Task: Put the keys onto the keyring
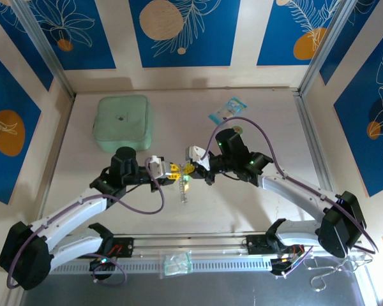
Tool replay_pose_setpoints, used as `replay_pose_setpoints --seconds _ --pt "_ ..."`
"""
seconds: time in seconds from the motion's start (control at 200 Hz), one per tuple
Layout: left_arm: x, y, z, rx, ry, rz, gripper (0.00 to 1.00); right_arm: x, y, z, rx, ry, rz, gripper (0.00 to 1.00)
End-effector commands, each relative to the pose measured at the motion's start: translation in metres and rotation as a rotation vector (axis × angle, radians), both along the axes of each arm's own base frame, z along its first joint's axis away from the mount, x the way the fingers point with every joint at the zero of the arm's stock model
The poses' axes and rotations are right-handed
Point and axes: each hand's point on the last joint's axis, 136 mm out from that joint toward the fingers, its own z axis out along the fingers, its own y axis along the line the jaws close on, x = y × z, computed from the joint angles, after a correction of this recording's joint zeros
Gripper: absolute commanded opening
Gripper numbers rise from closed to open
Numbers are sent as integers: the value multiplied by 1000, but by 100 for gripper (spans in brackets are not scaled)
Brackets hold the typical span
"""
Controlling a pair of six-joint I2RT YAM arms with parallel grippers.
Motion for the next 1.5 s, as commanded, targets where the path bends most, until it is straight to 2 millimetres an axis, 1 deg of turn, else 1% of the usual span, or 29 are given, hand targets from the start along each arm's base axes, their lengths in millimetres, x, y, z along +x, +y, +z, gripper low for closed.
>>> replay_pose_setpoints --seconds 0.0,0.14,0.23,0.315,0.365,0.515,0.67,0.755,0.785,0.805,0.83,0.87,0.94,1.01,1.13,1.305,1.495 --pt "-4 1 -5 91 -17 -30 17 -4 -3 -4 -94 -37 30 0" --pt "-4 -1 3 97 -16 -41 17 -2 -1 -8 -180 -79 38 0" --pt "-4 -1 6 87 -19 -41 18 -1 -1 -8 -195 -93 40 0" --pt "-4 -3 8 76 -9 -45 16 -2 1 -6 -197 -101 49 0" --pt "-5 -3 7 73 1 -51 13 -4 3 -3 -187 -99 55 0" --pt "-5 -4 4 86 15 -61 0 -8 9 7 -137 -86 66 0" --pt "-5 -4 4 77 14 -56 0 -10 9 15 -75 -56 63 0" --pt "-4 -4 7 47 15 -35 0 -7 6 17 -30 -39 39 0" --pt "-2 -4 9 28 10 -18 0 -6 4 18 -10 -28 30 7" --pt "-1 -3 9 12 13 -5 0 -5 2 17 8 -18 25 15" --pt "0 -3 11 -13 11 9 0 -3 -1 16 29 2 15 21" --pt "-1 -3 13 -52 7 19 0 -2 -6 15 65 38 11 26" --pt "-1 -2 17 -110 17 38 0 -2 -10 11 105 99 10 28" --pt "-3 -1 17 -141 35 41 0 -3 -10 9 127 135 18 28" --pt "-6 -1 17 -169 56 35 0 -5 -8 5 160 135 34 28" --pt "-7 -2 16 -179 68 25 0 -7 -4 2 160 149 53 27" --pt "-9 -4 16 -183 76 5 0 -2 0 -5 132 137 35 26"
